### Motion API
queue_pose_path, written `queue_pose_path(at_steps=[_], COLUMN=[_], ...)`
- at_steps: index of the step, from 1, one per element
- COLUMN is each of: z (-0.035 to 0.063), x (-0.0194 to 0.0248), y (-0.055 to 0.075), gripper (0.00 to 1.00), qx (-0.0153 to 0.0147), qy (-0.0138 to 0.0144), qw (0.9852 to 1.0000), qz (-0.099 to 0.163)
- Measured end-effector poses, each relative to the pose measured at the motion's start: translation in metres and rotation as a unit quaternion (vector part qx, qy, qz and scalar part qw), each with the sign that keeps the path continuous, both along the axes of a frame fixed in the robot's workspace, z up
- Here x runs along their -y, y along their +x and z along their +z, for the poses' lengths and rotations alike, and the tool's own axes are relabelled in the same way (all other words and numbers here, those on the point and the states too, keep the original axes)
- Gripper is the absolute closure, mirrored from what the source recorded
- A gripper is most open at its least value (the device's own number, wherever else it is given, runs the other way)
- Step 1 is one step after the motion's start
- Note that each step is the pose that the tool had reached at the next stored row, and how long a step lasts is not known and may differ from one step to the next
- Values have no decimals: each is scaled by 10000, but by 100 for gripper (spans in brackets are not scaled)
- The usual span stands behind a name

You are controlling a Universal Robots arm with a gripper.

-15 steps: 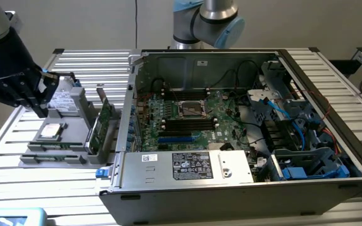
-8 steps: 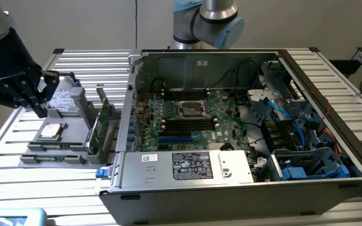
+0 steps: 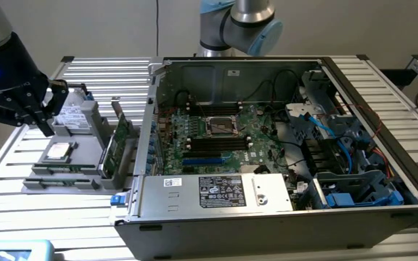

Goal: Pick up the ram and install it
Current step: 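Pick up the ram and move it above insertion slot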

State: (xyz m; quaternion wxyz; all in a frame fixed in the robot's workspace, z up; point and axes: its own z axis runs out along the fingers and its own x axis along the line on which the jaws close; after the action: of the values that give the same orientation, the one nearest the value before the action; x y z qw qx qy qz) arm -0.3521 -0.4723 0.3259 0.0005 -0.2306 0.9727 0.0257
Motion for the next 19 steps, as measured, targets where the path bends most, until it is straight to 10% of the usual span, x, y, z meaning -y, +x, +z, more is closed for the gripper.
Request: queue_pose_path(at_steps=[10, 19], z=[-3, -6], x=[0, 0], y=[0, 0], gripper=[89, 89], qx=[0, 0], qy=[0, 0], qw=[9959, 9852], qz=[906, 1714])
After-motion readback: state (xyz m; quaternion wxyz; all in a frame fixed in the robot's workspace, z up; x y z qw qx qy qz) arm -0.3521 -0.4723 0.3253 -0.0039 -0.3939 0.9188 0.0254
